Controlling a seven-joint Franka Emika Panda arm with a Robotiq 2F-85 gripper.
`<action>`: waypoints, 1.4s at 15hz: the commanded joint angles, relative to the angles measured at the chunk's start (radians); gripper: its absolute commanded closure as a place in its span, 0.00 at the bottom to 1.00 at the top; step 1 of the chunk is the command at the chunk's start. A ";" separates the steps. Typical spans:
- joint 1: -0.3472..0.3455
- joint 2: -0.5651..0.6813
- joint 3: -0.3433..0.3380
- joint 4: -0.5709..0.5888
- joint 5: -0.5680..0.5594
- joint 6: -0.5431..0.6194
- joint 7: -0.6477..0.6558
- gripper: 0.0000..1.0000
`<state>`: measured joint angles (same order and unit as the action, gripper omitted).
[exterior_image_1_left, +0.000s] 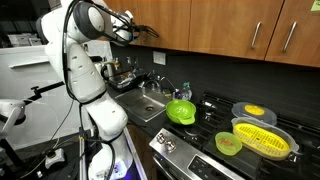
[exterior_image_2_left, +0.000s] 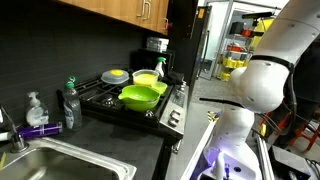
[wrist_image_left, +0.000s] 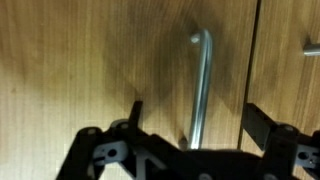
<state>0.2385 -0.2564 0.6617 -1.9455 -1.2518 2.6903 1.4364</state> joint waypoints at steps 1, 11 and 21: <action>-0.012 0.045 0.002 0.049 -0.026 0.015 -0.015 0.00; -0.013 0.046 0.008 0.056 -0.029 -0.017 -0.025 0.47; 0.030 0.036 -0.019 0.049 -0.035 -0.057 -0.025 0.92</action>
<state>0.2582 -0.2899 0.6611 -1.9627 -1.2517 2.6081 1.4360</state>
